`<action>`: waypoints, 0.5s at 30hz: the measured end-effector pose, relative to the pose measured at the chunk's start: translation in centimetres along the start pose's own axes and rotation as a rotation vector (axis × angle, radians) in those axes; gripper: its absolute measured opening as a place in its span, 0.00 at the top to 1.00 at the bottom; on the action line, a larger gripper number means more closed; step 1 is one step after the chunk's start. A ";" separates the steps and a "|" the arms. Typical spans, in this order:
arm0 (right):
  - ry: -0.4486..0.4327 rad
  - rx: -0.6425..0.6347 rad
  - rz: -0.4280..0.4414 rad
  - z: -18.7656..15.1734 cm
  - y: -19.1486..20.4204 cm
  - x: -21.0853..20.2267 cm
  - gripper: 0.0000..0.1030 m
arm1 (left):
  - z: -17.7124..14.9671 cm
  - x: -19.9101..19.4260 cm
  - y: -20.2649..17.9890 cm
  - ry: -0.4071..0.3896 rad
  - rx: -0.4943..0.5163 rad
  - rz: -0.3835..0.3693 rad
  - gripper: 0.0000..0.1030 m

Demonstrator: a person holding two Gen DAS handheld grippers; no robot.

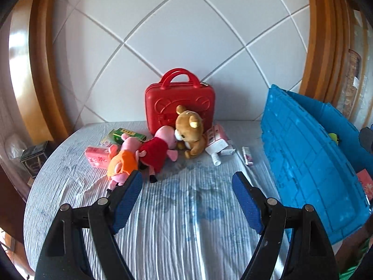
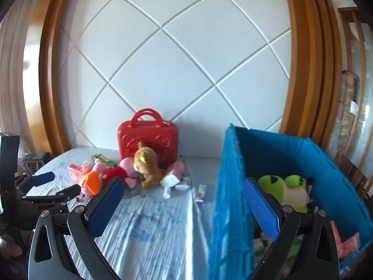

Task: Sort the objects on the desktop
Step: 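Move both tools back toward the items on the table, then approach the small white pill bottle with left tool while right tool approaches the pink-white ointment box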

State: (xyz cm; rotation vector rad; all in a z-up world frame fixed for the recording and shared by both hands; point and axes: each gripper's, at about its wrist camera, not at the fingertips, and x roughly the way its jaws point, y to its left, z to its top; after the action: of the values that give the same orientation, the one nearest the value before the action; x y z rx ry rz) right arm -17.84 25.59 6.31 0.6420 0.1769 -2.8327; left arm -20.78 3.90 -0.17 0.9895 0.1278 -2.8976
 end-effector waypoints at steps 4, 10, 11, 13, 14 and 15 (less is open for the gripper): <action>0.070 -0.007 0.048 -0.3 2.7 4.3 0.00 | 0.0 2.9 2.2 0.047 -0.032 0.021 0.23; 0.218 0.029 0.070 -2.2 3.7 12.9 0.00 | 0.3 9.3 3.0 0.142 -0.029 0.034 0.23; 0.245 0.039 0.071 -2.6 3.5 14.5 0.00 | 0.4 10.5 2.9 0.159 -0.026 0.035 0.23; 0.302 0.069 0.070 -3.5 2.7 18.1 0.00 | 0.5 13.3 2.8 0.200 -0.019 0.039 0.23; 0.333 0.088 0.066 -4.2 2.2 19.8 0.00 | 0.5 15.0 2.7 0.226 -0.012 0.042 0.23; 0.364 0.106 0.064 -4.8 1.7 21.6 0.00 | 0.4 16.6 2.5 0.250 0.001 0.045 0.23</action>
State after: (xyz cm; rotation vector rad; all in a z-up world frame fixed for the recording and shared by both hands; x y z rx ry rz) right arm -34.38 20.48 -7.60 1.1622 0.0647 -2.6536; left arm -33.87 0.59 -10.20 1.3329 0.1162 -2.7228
